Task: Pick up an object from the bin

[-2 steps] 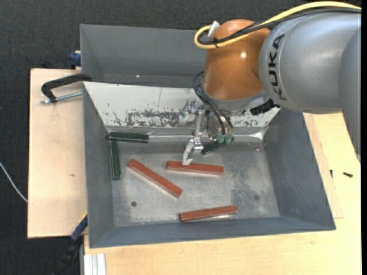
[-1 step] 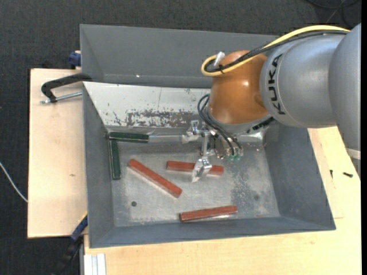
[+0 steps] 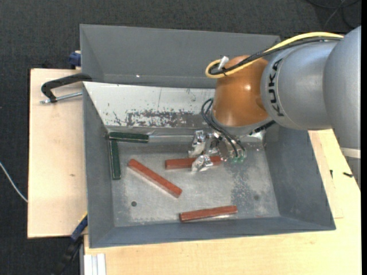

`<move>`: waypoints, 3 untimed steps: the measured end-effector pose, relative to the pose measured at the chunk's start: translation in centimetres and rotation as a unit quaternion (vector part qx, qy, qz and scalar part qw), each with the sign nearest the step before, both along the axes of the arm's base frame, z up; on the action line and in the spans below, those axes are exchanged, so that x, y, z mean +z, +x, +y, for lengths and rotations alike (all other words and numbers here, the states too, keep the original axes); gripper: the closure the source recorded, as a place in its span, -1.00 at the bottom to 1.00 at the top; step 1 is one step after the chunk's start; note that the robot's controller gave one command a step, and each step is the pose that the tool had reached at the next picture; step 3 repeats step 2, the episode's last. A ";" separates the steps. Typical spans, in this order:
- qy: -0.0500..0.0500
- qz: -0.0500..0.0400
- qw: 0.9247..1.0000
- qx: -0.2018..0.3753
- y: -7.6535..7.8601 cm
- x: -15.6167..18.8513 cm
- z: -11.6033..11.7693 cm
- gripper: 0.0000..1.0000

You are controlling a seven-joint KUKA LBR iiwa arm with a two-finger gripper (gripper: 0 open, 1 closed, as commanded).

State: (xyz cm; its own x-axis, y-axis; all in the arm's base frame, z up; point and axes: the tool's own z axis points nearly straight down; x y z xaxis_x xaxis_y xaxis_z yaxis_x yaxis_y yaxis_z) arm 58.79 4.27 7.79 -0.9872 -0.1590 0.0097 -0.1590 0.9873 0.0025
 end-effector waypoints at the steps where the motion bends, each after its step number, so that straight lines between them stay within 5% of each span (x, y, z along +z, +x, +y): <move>1: 0.000 -0.001 1.000 0.000 0.0 0.0 0.0 1.00; 2: 0.000 -0.013 1.000 -0.008 -0.1 18.6 0.0 1.00; 3: 0.000 -0.013 1.000 -0.008 -0.1 18.6 0.0 1.00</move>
Offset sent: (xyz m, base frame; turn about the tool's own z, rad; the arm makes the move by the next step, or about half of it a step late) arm -0.0040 -0.0017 0.1797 0.0156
